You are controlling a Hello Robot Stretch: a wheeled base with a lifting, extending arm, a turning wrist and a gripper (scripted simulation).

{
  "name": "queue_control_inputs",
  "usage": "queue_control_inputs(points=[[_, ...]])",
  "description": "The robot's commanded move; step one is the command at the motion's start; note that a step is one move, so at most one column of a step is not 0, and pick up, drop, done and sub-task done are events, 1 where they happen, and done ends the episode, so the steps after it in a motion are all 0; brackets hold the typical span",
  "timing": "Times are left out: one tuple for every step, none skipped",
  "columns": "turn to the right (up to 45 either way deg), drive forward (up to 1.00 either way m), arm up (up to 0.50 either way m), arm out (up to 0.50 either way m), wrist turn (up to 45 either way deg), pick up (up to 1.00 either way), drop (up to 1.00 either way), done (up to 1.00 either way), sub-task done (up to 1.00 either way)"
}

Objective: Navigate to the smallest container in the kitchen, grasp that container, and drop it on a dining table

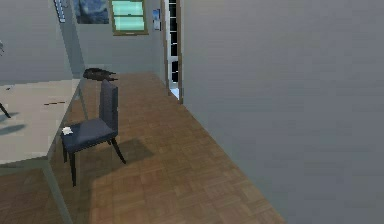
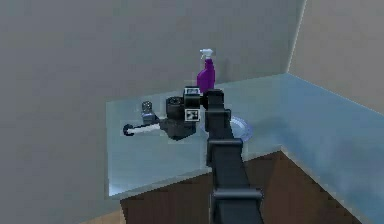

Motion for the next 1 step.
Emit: queue_control_inputs(points=[[0.0,0.0,0.06,0.0,0.0,0.0,0.0,0.0,0.0]])
